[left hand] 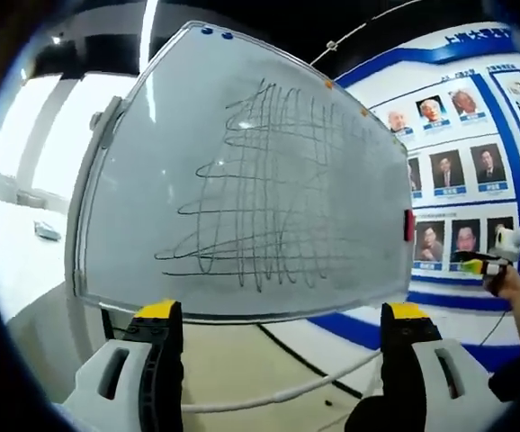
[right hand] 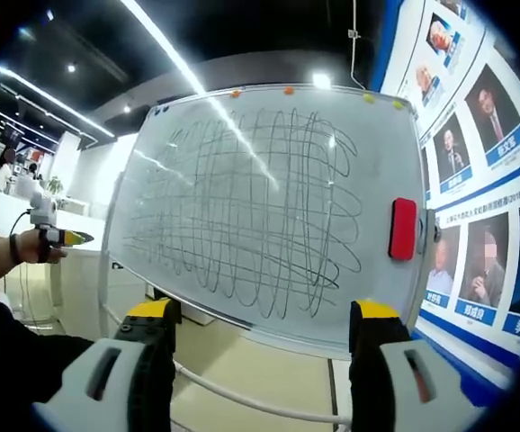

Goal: Wipe the writing off the whiteboard with the eraser

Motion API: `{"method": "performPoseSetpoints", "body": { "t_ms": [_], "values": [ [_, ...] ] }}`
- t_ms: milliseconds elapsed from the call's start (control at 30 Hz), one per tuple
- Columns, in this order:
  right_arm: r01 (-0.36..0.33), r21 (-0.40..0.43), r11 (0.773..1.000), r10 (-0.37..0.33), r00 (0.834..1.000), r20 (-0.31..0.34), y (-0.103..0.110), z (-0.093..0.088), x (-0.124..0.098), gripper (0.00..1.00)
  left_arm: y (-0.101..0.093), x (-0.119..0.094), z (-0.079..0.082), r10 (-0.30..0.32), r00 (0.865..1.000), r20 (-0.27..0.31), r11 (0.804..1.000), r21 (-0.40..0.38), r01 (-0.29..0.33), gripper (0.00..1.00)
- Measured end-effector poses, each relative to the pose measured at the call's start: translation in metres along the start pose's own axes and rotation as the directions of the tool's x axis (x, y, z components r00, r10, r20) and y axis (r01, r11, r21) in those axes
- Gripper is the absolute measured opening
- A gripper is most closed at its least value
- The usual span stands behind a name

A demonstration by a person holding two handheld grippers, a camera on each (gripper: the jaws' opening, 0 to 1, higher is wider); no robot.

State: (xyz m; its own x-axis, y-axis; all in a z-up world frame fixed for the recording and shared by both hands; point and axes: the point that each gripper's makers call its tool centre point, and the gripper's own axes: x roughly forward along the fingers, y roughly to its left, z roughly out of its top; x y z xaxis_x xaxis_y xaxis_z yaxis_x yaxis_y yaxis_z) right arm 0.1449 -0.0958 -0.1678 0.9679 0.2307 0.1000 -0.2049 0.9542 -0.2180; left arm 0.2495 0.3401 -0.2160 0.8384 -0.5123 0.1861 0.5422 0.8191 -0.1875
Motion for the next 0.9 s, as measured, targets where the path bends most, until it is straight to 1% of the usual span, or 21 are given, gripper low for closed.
{"method": "performPoseSetpoints", "body": {
  "t_ms": [33,67,100,133,167,233,300,533,633,767,900],
  "values": [
    [0.000,-0.001,1.000,0.000,1.000,0.000,0.000,0.000,0.000,0.74,-0.003,0.003,-0.001,-0.035,0.999,0.008,0.999,-0.004,0.035,0.97],
    [0.000,0.000,1.000,0.000,1.000,0.000,0.000,0.000,0.000,0.74,-0.008,0.005,-0.004,-0.087,0.996,0.008,0.996,0.024,0.087,0.96],
    [0.000,0.001,1.000,0.000,1.000,0.002,0.000,0.000,0.000,0.74,-0.007,0.006,-0.006,-0.093,0.996,0.004,0.995,0.022,0.093,0.97],
    [-0.001,0.003,1.000,0.001,1.000,0.003,0.000,0.001,0.000,0.74,-0.003,0.007,-0.009,-0.091,0.996,0.005,0.996,-0.003,0.091,0.97],
    [-0.001,0.004,1.000,0.001,1.000,0.003,0.000,0.001,0.000,0.74,0.000,0.008,-0.010,-0.078,0.997,0.014,0.995,-0.054,0.079,0.97],
    [0.001,0.002,1.000,-0.001,1.000,0.005,-0.001,0.001,0.000,0.74,0.007,0.010,-0.011,-0.068,0.997,0.033,0.991,-0.116,0.071,0.97],
    [0.000,0.004,1.000,0.000,1.000,0.005,-0.001,0.001,0.000,0.74,0.009,0.011,-0.012,-0.077,0.996,0.046,0.990,-0.117,0.082,0.97],
    [-0.010,0.003,1.000,0.009,1.000,0.009,0.001,0.002,0.002,0.74,0.024,0.020,-0.018,-0.052,0.997,0.062,0.989,-0.135,0.060,0.97],
    [-0.009,0.005,1.000,0.009,1.000,0.011,0.000,0.002,0.002,0.74,0.031,0.025,-0.022,-0.049,0.996,0.071,0.986,-0.158,0.060,0.96],
    [-0.006,0.007,1.000,0.006,1.000,0.009,-0.001,0.001,0.001,0.74,0.043,0.030,-0.035,-0.022,0.999,0.039,0.987,-0.157,0.028,0.95],
    [-0.002,0.007,1.000,0.002,1.000,0.008,-0.002,0.000,0.001,0.74,0.049,0.032,-0.042,-0.014,0.999,0.035,0.984,-0.175,0.020,0.95]
  ]
}}
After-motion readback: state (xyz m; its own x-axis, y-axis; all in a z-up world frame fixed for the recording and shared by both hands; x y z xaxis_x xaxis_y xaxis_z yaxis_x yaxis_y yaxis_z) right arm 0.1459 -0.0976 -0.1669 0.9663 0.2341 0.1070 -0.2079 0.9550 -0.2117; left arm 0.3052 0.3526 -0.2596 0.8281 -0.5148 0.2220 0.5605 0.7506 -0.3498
